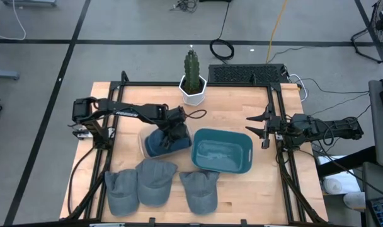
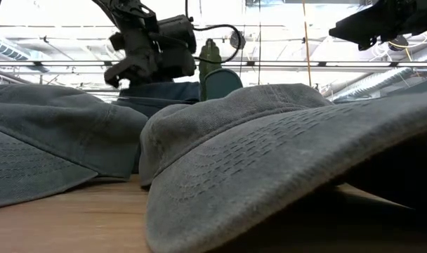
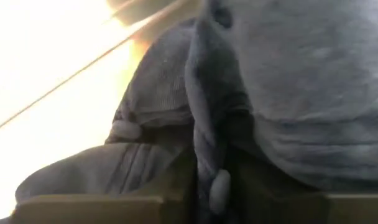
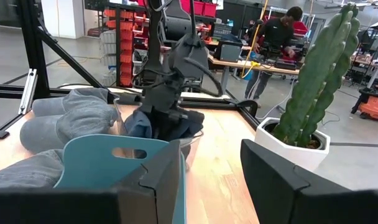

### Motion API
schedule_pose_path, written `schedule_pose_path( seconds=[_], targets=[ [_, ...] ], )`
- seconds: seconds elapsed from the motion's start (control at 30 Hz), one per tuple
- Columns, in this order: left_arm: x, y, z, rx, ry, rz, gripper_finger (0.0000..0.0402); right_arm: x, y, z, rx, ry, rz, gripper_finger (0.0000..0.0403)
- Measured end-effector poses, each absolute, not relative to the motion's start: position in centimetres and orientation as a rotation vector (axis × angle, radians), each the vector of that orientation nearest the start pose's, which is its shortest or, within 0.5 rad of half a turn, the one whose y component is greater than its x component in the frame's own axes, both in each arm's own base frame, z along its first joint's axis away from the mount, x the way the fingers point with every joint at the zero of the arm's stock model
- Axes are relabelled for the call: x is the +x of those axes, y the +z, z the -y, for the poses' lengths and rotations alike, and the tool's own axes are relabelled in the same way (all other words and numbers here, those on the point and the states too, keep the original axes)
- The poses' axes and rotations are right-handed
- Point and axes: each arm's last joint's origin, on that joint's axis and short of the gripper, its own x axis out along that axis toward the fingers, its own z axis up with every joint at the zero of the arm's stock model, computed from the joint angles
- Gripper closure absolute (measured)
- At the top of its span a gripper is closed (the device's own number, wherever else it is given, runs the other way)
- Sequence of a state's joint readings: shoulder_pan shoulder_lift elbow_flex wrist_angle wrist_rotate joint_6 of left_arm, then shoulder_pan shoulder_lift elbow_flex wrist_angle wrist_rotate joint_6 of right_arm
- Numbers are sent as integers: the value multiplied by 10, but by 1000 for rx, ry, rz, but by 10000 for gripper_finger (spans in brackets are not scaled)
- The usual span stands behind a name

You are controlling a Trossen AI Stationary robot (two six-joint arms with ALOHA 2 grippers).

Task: Pick & Place hat
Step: Put the blue cap into the transparent bin

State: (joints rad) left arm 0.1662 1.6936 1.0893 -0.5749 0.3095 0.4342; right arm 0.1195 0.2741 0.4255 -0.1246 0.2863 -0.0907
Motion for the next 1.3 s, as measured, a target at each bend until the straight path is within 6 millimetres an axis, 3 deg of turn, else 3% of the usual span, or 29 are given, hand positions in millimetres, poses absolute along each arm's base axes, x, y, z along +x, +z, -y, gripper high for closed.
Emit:
schedule_pose_path(
  seconds=[0.2, 0.4, 0.63, 0.93, 1.03, 1.13, 1.3],
  targets=[
    [318, 204, -46, 113, -239, -1064, 231, 95, 274, -3, -85, -168, 19, 248],
    [312, 226, -44, 139, -221, -987, 181, 95, 274, -3, -85, -168, 19, 248],
    [300, 258, -36, 180, -218, -856, 157, 95, 274, -3, -85, -168, 18, 248],
    [266, 298, -18, 178, -120, -801, 154, 95, 274, -3, -85, -168, 18, 248],
    [253, 295, -10, 165, -33, -916, 163, 95, 274, -3, -85, -168, 19, 248],
    [242, 286, 2, 189, 30, -1071, 200, 95, 274, -3, -85, -168, 19, 248],
    [244, 276, 22, 210, 7, -1136, 338, 95, 274, -3, -85, -168, 19, 248]
  ],
)
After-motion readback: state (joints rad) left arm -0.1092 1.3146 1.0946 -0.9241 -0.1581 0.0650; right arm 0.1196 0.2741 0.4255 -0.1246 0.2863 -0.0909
